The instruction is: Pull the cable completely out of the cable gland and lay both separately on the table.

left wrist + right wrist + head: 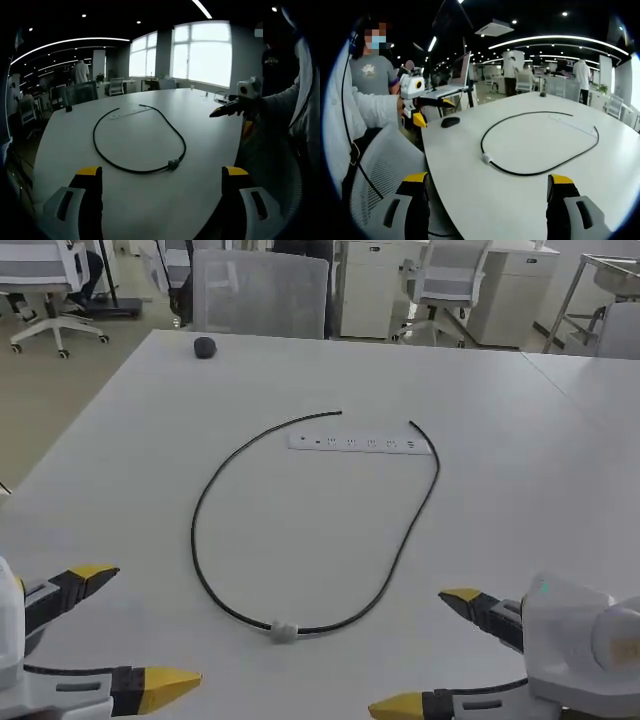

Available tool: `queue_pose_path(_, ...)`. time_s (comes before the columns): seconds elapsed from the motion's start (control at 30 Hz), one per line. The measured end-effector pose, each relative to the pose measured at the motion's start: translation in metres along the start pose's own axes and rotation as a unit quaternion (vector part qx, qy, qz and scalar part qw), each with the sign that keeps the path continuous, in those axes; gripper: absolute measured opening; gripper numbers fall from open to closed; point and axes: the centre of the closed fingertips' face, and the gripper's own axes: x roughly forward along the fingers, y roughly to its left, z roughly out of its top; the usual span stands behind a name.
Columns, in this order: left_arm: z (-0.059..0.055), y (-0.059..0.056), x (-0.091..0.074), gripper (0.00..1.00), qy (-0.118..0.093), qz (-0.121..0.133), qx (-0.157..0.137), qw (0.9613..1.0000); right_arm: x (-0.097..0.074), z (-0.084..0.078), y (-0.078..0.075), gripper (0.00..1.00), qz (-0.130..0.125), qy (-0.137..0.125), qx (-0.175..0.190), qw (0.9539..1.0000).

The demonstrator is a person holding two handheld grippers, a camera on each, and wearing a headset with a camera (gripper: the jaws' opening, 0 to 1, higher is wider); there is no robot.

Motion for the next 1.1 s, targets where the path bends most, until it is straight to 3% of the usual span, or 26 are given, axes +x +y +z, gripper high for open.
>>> queue_pose_path(0.77, -0.0010, -0.0035, -0.0010, 1.00, -0.001, -0.005, 0.004, 1.0000, -0.0014, -0.0012, 0.0011, 1.00, 0.000, -0.001, -0.008, 1.0000)
queue_pose_path(1.1, -0.0035, -0.0065, 0.0034, 1.00, 0.000, -0.013, 0.004, 0.9999, 0.0039, -0.0089, 0.0011, 0.98, 0.008, 0.015, -0.015, 0.9997)
